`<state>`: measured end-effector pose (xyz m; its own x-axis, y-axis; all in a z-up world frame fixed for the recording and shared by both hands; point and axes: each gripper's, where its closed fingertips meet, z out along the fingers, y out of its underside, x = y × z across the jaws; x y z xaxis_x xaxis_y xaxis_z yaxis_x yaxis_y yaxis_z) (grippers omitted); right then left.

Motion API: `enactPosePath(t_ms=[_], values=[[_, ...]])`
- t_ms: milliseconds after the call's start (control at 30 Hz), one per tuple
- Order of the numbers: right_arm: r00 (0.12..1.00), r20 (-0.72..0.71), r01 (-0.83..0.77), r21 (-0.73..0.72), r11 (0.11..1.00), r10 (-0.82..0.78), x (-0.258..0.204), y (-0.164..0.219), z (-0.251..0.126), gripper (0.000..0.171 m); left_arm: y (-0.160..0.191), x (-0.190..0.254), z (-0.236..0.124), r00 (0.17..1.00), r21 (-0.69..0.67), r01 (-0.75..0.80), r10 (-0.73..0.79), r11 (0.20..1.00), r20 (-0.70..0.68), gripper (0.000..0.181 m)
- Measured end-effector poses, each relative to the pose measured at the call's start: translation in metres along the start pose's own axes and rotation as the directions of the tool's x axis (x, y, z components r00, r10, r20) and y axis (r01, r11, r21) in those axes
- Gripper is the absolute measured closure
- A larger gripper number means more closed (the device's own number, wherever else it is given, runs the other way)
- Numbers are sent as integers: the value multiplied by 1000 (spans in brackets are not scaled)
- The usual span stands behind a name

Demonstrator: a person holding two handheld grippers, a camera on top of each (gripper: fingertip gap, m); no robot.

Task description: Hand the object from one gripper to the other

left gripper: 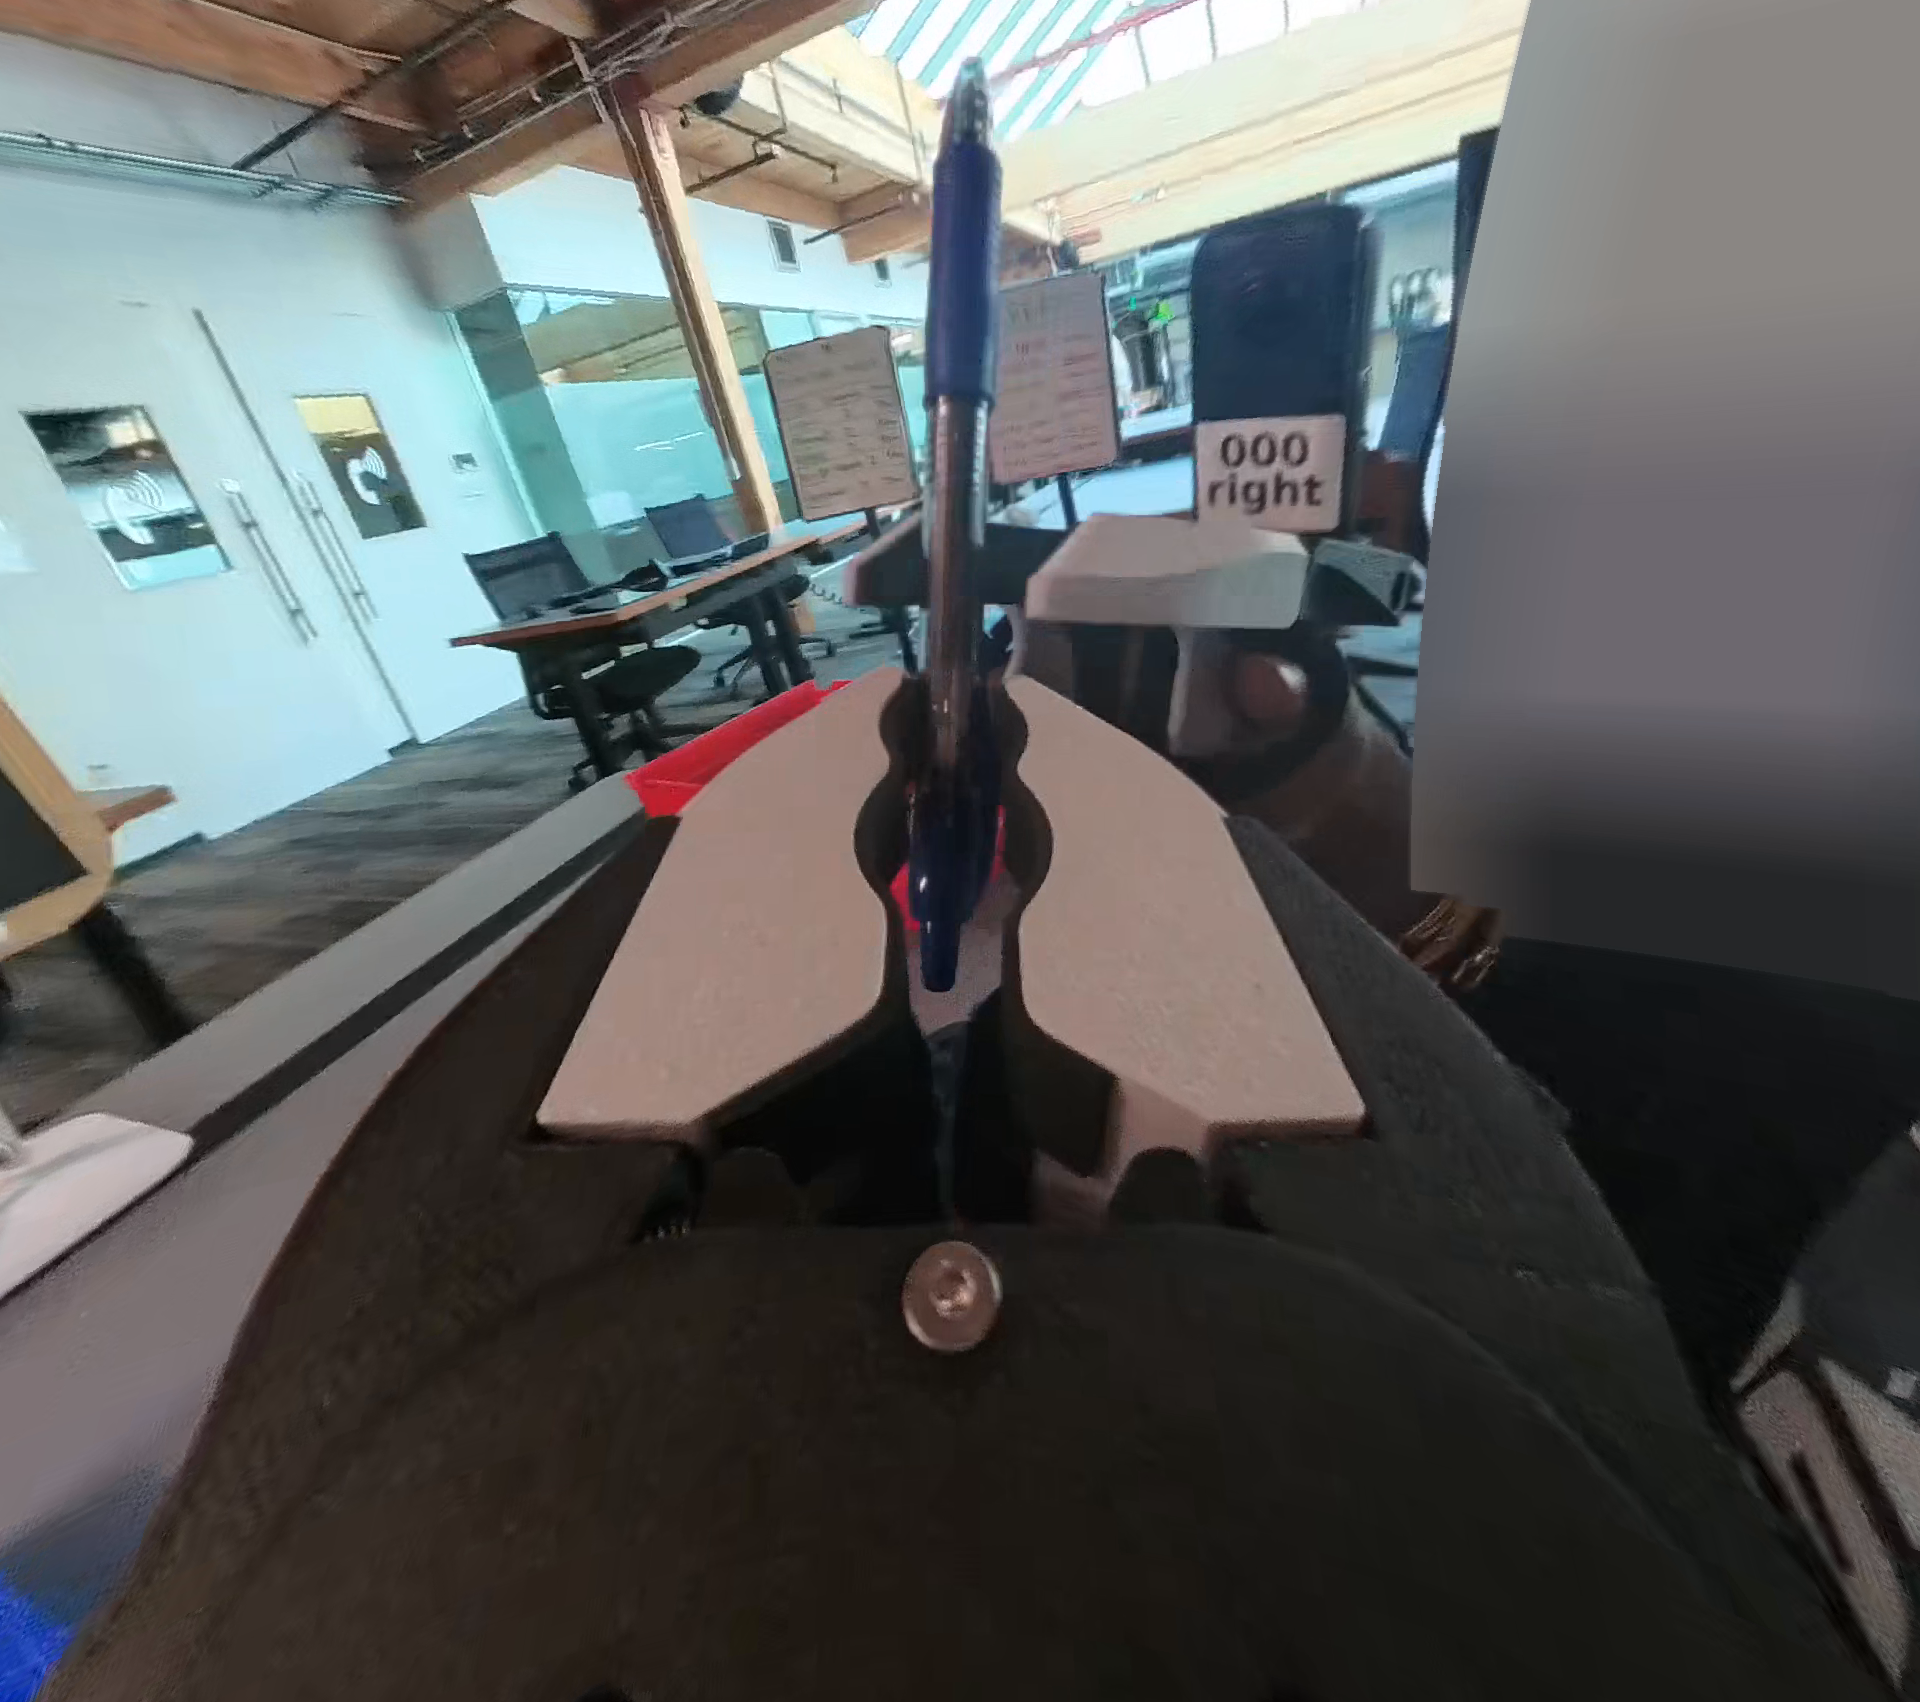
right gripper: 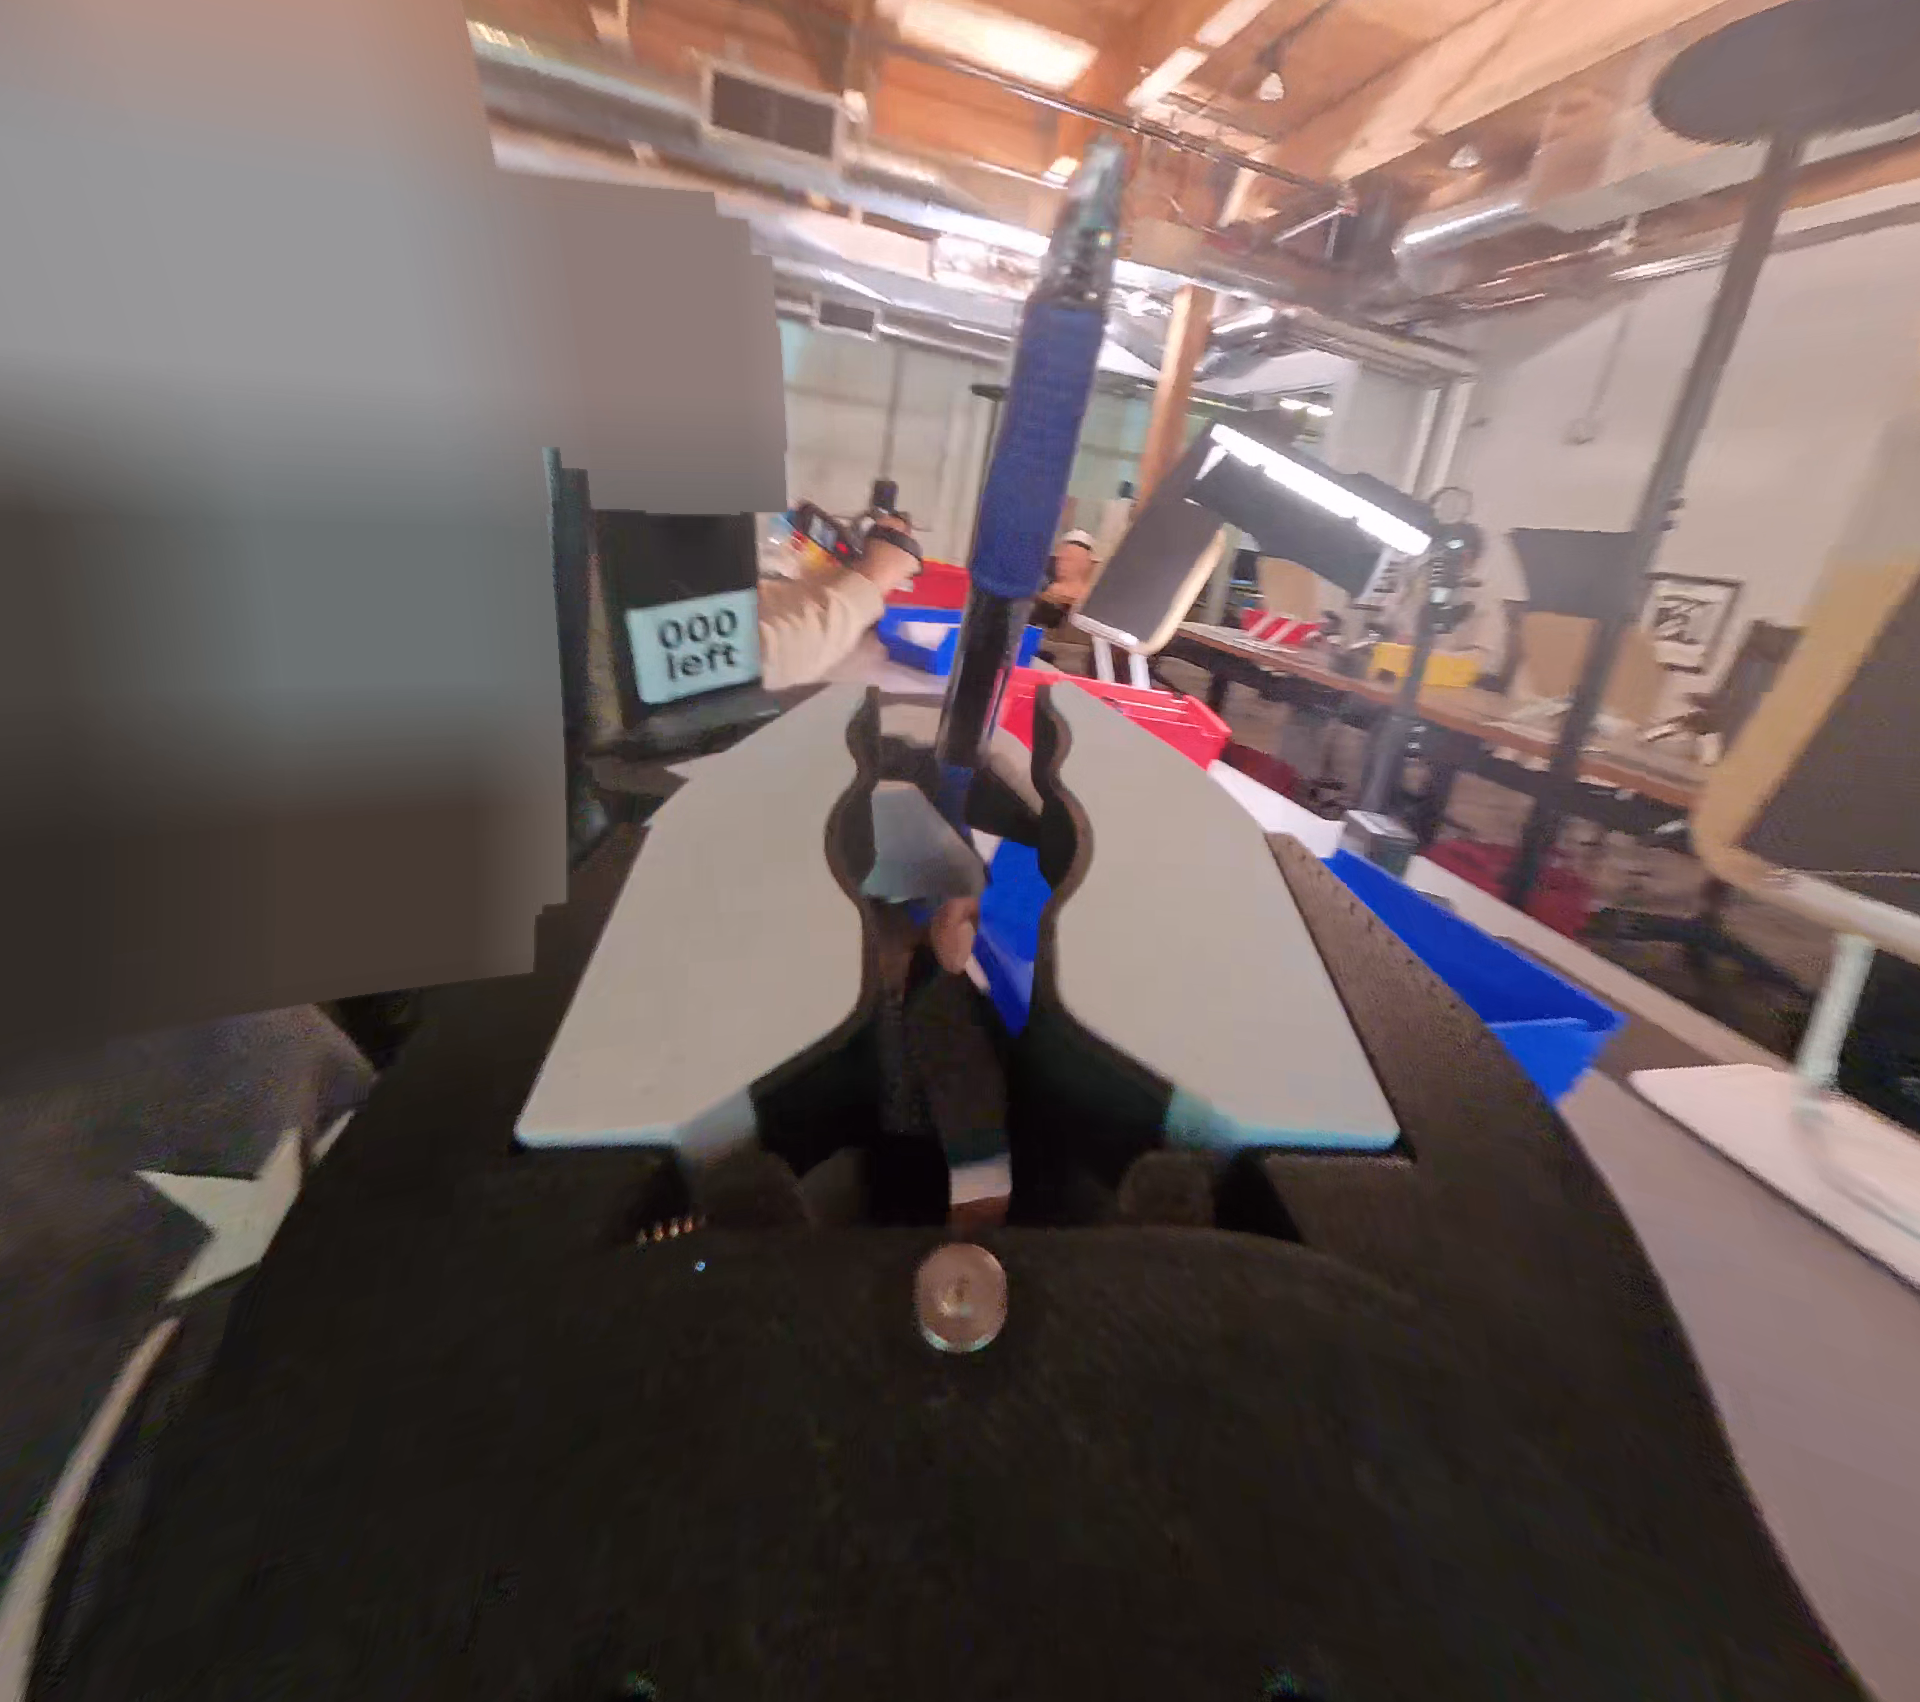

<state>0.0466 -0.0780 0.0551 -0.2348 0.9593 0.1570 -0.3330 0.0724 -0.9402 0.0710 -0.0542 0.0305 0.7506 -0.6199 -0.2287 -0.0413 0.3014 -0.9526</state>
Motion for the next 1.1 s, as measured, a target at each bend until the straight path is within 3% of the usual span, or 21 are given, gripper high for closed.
enactPosePath(t_ms=[33,67,167,333,533,633,767,933,1100], values=[[999,-19,41,-4,999,-41,-1,0,2,151,2,3,1,1000,-14,-20,20,1000,-3,169],[997,-39,73,1,997,-73,-1,-1,2,159,3,5,2,999,-19,-33,33,999,-1,169],[996,-24,79,-66,995,-80,-4,2,0,160,9,6,4,998,-62,-64,64,996,-6,167],[953,-255,143,-93,985,-163,48,-26,-45,161,14,-3,-2,999,-132,2,-7,991,-42,127],[698,-650,118,-309,944,-300,150,-30,-153,161,-8,-32,-21,996,-33,93,-93,995,13,118],[579,-759,-9,-373,928,-299,192,-8,-204,161,-15,-46,-32,995,-9,75,-74,997,61,118],[527,-826,-220,-362,906,-202,229,41,-243,161,-24,-62,-45,990,9,26,-27,1000,139,119],[491,-864,-437,-359,824,-116,251,103,-266,161,-29,-72,-56,982,10,-13,11,1000,191,120],[459,-885,-550,-348,759,-73,257,138,-275,160,-28,-84,-65,971,-29,-25,32,999,238,122]])
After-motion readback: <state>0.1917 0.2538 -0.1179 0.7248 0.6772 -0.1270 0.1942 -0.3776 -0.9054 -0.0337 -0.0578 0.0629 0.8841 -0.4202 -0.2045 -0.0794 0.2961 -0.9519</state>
